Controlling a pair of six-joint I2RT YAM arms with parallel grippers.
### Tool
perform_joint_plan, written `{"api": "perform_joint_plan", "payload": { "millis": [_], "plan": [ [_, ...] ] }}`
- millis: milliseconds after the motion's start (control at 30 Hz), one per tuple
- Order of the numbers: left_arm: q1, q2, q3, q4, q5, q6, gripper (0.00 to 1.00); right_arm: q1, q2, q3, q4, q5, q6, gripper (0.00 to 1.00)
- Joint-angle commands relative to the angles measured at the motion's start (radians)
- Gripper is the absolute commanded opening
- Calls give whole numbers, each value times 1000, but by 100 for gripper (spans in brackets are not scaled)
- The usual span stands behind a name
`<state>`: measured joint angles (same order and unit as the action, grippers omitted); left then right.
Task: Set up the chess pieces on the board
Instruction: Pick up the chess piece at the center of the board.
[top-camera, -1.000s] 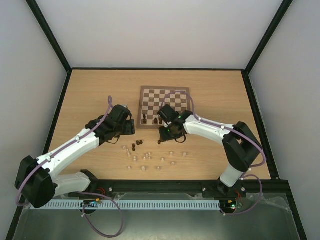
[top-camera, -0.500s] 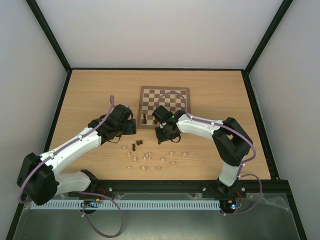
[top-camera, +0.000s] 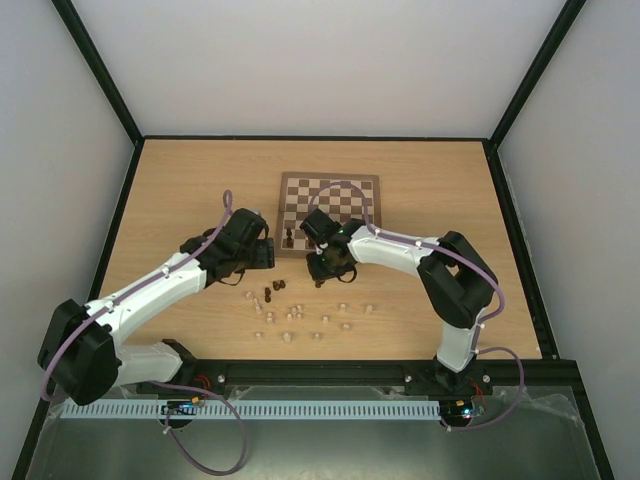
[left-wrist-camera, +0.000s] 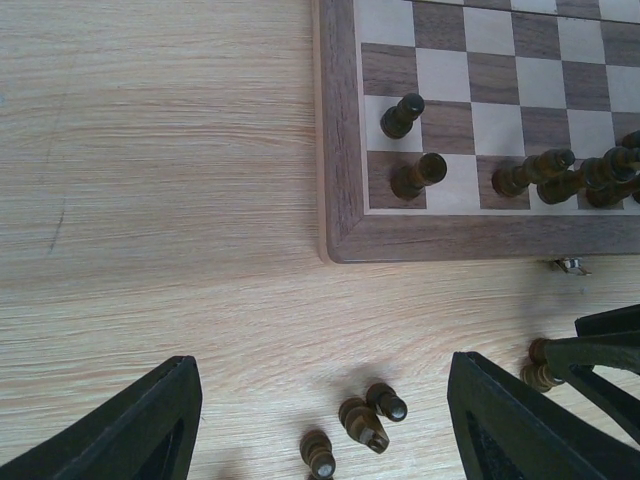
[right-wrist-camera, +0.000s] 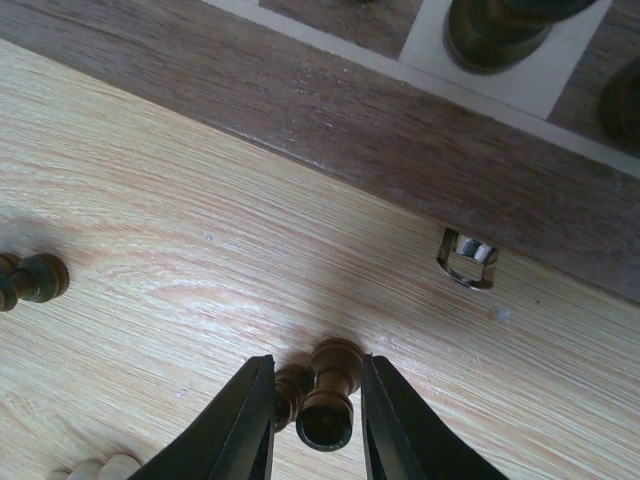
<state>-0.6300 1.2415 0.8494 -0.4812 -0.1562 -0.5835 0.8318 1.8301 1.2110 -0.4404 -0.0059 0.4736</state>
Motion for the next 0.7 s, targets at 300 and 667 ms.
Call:
{"api": "perform_joint_plan", "payload": {
  "millis": [300,667],
  "plan": [
    [-1,29,-2,13,12,10,70,6,1,-4,-47,15,-9,28],
    [0,41,-4,21,21,8,70,6,3,-13,-67,30,-16,24]
  ]
}}
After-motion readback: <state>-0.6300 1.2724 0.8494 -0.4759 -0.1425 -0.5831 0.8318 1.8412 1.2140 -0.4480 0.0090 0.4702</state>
